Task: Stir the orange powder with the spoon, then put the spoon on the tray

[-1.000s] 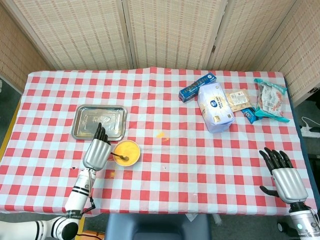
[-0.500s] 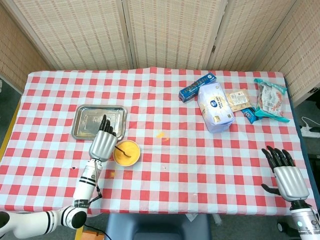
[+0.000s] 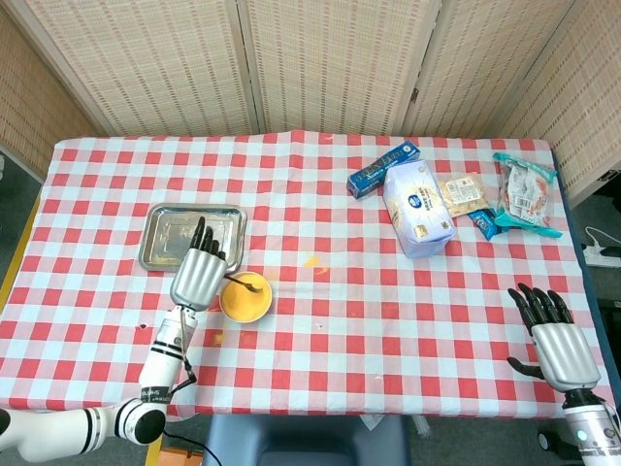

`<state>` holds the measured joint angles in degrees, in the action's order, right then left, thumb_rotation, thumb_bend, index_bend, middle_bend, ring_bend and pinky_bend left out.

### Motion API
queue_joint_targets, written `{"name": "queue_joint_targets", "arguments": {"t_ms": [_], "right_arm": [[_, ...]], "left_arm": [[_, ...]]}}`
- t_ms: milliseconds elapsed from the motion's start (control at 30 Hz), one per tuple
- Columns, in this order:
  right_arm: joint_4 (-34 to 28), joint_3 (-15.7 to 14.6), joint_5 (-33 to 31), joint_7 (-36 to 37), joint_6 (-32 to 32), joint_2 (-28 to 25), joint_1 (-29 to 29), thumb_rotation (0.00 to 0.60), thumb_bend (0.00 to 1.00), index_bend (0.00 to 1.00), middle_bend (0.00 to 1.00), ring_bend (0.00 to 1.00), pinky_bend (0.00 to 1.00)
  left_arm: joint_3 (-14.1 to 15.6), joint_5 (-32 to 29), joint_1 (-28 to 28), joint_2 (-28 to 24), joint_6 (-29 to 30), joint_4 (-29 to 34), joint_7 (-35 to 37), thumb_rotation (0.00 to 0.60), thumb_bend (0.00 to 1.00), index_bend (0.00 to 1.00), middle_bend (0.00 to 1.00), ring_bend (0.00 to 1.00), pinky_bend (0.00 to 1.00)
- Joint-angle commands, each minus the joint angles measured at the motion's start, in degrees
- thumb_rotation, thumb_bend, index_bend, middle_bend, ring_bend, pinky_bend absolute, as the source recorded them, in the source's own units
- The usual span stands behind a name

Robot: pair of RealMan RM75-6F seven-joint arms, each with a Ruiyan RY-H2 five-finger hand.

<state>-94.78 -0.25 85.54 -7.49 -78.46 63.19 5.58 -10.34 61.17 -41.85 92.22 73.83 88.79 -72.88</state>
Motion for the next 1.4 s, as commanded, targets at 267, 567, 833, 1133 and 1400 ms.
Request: {"name": "queue_joint_targets", "arguments": {"t_ms": [267, 567, 833, 1133, 1400], "right_arm": [[-0.2, -0.4, 0.8, -0.2, -0.3, 0.0, -0.1, 0.600, 0.04, 0.00, 0.00, 0.00, 0.00], [-0.4, -0.6, 1.3, -0.9, 0.1, 0.3, 0.0, 0.600, 0.04, 0.00, 0.00, 0.00, 0.00], [-0.2, -0.4, 0.9, -0.7, 0.0, 0.3, -0.1, 0.600, 0.04, 0.00, 0.00, 0.00, 0.00], [0.1, -0.1, -0.1, -0.7, 0.5, 0.3, 0.1, 0.600, 0.04, 0.00, 0.00, 0.00, 0.00], [0.2, 0.1, -0.5, -0.9, 0.8, 0.5, 0.2, 0.600, 0.04, 0.00, 0.00, 0.00, 0.00]], "left_arm": [[3.5, 0.7, 2.1, -3.3, 1.9, 4.6, 0.4, 0.600, 0.82, 0.83, 0.37, 0.14, 0.05], [5.8, 1.0, 2.6, -5.1, 2.2, 7.1, -1.5, 0.600, 0.82, 0.83, 0.37, 0.15, 0.05], [5.5, -1.9, 1.2, -2.2, -1.0, 2.5, -1.2, 0.600, 0.81, 0.83, 0.37, 0.15, 0.05], [3.9, -1.4, -0.4, -0.3, -2.3, -1.5, 2.3, 0.600, 0.82, 0.83, 0.37, 0.15, 0.05], [2.9, -2.0, -1.3, 0.4, -2.6, -3.2, 3.1, 0.600, 0.81, 0.83, 0.37, 0.15, 0.05]]}}
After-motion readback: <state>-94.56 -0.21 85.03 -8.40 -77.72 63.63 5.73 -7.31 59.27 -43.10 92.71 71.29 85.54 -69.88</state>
